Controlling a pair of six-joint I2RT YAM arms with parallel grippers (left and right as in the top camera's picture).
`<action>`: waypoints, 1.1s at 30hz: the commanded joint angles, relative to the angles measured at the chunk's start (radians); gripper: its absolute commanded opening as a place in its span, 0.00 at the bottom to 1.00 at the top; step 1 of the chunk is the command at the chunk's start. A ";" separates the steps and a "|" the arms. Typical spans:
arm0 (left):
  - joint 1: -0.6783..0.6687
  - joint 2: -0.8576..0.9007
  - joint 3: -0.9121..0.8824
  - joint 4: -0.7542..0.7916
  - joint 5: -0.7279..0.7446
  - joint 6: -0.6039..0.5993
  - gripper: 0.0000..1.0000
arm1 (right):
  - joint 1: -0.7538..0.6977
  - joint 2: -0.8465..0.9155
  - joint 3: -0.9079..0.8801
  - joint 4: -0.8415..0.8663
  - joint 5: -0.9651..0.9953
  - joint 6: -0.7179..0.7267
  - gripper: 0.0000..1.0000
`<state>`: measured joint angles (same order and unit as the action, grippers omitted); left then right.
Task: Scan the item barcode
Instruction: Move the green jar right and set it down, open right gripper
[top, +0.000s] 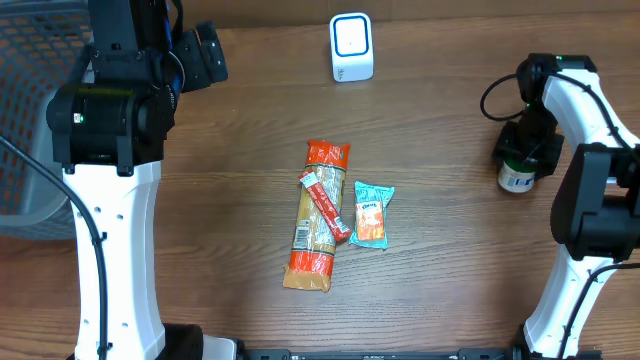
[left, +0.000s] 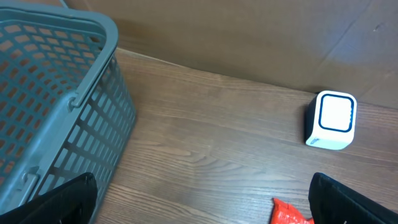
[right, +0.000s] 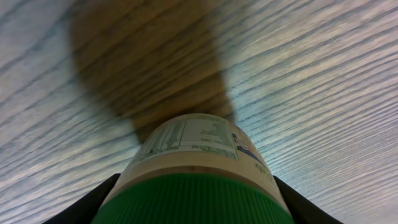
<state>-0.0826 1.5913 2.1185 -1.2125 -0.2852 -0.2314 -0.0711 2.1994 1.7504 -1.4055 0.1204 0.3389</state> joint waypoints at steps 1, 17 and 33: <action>0.004 -0.003 0.010 0.001 -0.010 0.019 1.00 | 0.003 -0.011 -0.022 0.006 0.011 -0.007 0.50; 0.004 -0.003 0.010 0.001 -0.010 0.019 0.99 | 0.003 -0.053 0.115 -0.194 0.010 -0.006 1.00; 0.004 -0.003 0.010 0.001 -0.010 0.019 1.00 | 0.005 -0.445 0.117 -0.186 -0.227 -0.138 1.00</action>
<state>-0.0826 1.5913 2.1185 -1.2121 -0.2852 -0.2314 -0.0711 1.8091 1.8462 -1.5948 0.0479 0.2909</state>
